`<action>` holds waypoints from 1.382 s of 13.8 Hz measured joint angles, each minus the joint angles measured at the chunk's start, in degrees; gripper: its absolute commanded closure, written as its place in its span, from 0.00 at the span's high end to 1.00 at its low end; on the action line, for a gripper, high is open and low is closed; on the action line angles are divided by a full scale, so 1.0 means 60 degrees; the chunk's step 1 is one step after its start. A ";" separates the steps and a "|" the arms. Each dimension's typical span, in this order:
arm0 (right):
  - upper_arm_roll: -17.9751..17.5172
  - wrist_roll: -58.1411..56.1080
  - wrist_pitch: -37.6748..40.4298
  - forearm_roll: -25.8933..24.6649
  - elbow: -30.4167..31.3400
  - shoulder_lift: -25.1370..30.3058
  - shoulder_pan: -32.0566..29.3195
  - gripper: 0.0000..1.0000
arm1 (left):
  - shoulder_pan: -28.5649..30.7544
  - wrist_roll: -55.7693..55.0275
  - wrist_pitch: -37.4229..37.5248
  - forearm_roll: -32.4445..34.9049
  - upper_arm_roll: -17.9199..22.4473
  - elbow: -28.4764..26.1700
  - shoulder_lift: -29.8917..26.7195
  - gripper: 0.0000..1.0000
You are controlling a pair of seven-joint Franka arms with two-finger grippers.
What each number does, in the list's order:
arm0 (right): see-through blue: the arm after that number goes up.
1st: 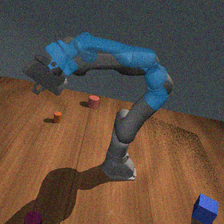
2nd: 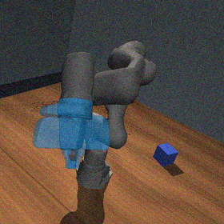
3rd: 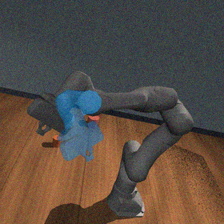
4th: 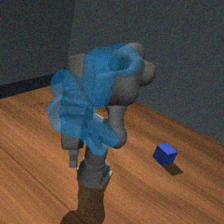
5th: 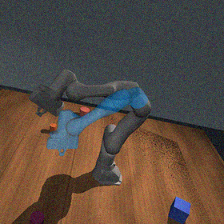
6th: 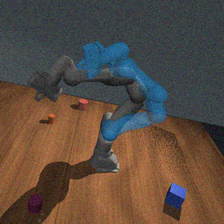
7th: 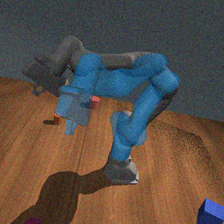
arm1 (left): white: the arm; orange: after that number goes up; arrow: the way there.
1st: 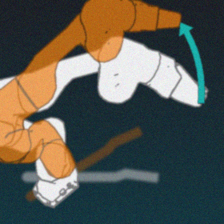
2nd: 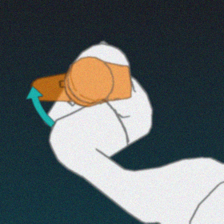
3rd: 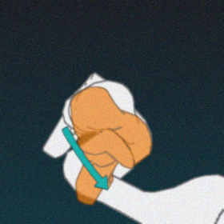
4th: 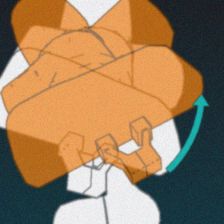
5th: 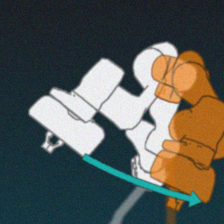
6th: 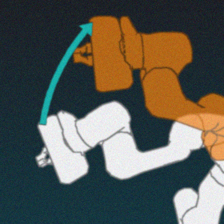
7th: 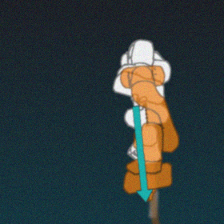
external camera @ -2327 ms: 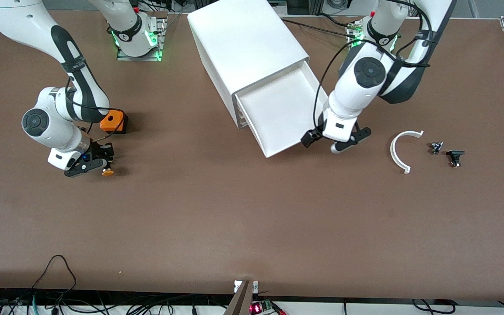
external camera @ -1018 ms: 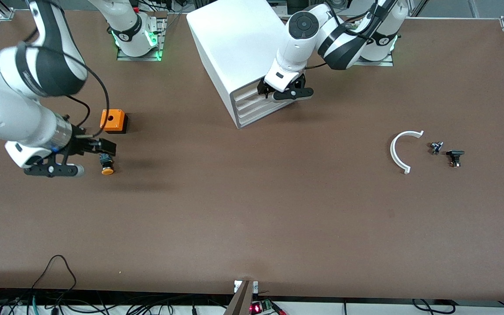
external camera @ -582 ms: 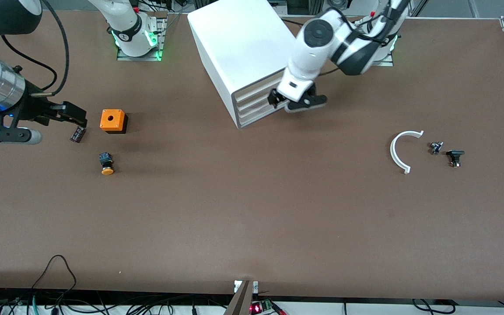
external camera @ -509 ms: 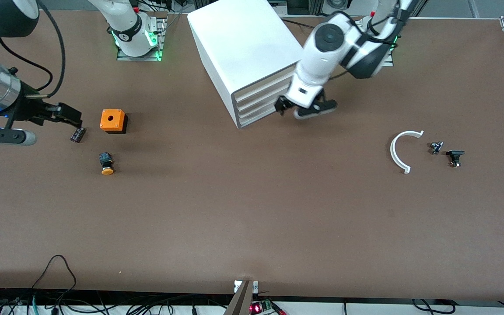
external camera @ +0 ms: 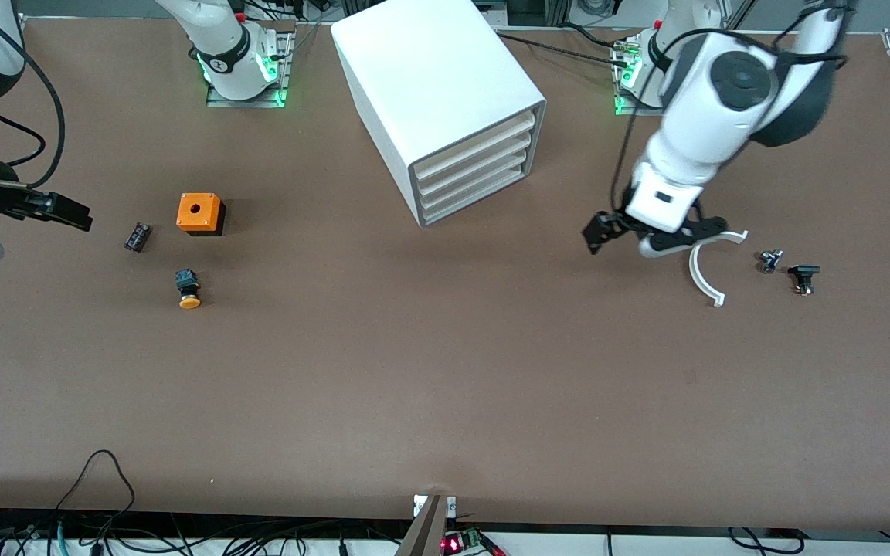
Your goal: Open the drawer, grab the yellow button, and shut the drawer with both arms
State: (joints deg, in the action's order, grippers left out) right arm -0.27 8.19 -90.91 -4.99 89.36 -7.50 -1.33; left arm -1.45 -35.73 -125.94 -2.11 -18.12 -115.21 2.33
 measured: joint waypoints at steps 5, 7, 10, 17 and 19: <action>0.0259 -0.0031 -0.0024 0.0002 0.0134 0.0078 0.0172 1.00 | 0.0061 0.3488 0.2504 0.0000 0.1606 0.1730 -0.0086 1.00; 0.0262 -0.0409 -0.0024 0.0002 0.0135 0.0080 0.0194 1.00 | 0.0080 0.4767 0.3501 0.0000 0.2097 0.2432 -0.0121 1.00; 0.0297 -0.1075 -0.0014 0.0002 0.0140 0.0149 0.0205 1.00 | 0.0113 0.5872 0.4253 0.0000 0.2618 0.3065 -0.0190 1.00; 0.0297 -0.1234 -0.1017 0.0003 0.1836 0.1404 0.0263 1.00 | 0.0222 0.6926 0.4593 0.0000 0.3403 0.3457 -0.0402 1.00; 0.0297 -0.1237 -0.1065 0.0090 0.2021 0.1609 0.0263 1.00 | 0.0226 0.6934 0.4632 0.0000 0.3403 0.3457 -0.0426 1.00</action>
State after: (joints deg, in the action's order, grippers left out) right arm 1.52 0.77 -97.30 -4.46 101.48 2.15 0.25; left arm -0.09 5.87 -98.15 -2.11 2.29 -94.47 -0.22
